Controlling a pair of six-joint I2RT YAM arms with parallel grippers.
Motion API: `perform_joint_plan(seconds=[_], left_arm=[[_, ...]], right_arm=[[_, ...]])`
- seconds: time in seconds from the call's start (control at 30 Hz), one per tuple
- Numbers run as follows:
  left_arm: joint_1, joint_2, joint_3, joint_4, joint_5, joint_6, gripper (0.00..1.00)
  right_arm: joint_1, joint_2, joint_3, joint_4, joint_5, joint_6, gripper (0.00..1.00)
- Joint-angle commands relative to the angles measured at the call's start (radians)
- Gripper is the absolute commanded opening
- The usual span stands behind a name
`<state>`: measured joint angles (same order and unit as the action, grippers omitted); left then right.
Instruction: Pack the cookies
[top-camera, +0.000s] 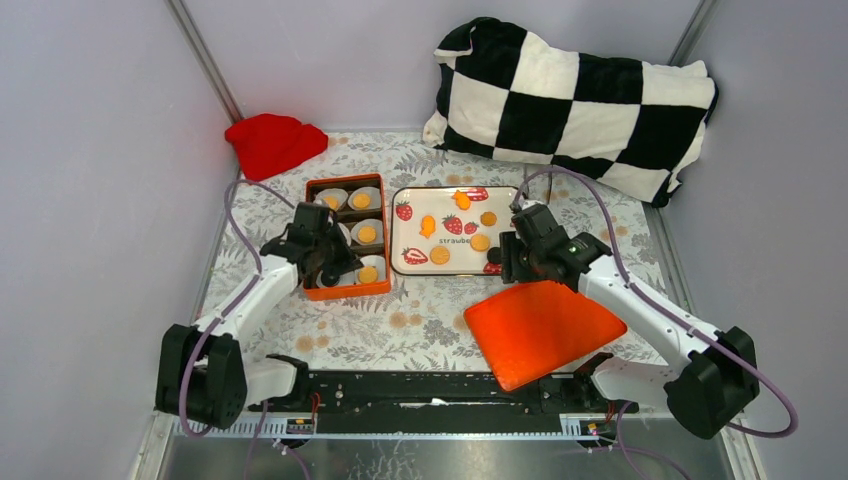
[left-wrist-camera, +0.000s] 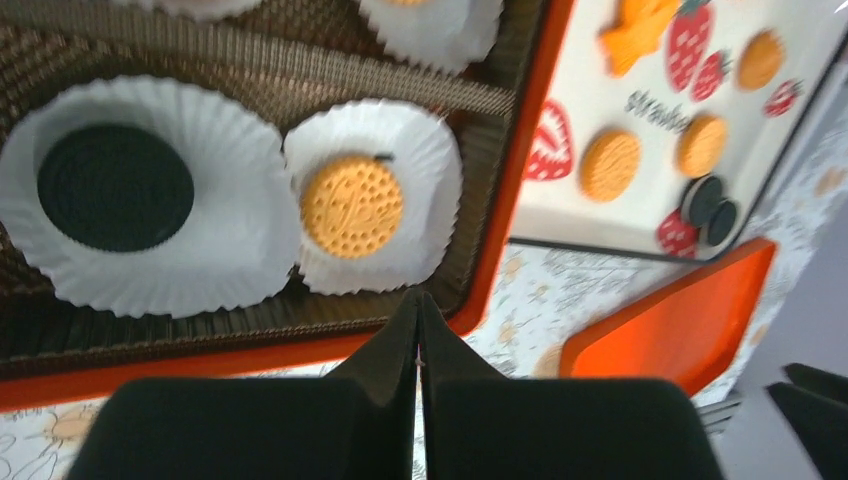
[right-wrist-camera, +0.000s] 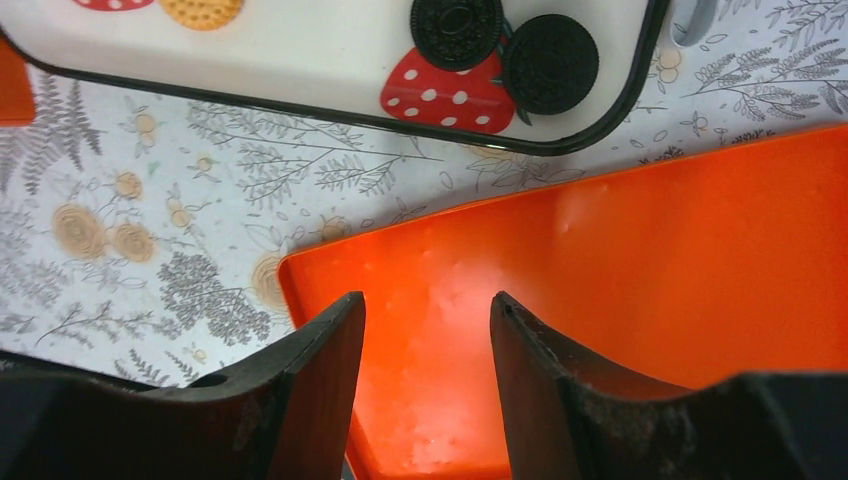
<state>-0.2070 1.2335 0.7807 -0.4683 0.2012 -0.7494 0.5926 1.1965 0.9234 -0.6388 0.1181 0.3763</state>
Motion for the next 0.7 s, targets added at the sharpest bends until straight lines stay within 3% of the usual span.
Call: perform_joint_plan(seconds=[0.0,0.17,0.43,0.6,0.67], left_arm=[[-0.061,-0.003,-0.097,0.015,-0.077,-0.031,0.00],[-0.171,0.069,-0.157,0.132,-0.099,-0.095,0.00],[-0.294,0.238,-0.074,0.182,-0.096,-0.124,0.00],[-0.367,0.302,0.028,0.185,-0.088,-0.127,0.00],[-0.378,0.331,0.053,0.201,-0.071,-0.125,0.00]], right_arm=[[0.033,-0.015,0.009,-0.030,-0.081,-0.005,0.55],[0.178,0.094,0.021,-0.092,-0.074,0.023,0.57],[0.439,0.214,-0.070,0.026,-0.112,0.164,0.58],[0.512,0.282,-0.119,0.096,-0.111,0.234,0.58],[0.515,0.295,-0.143,0.112,-0.095,0.257,0.50]])
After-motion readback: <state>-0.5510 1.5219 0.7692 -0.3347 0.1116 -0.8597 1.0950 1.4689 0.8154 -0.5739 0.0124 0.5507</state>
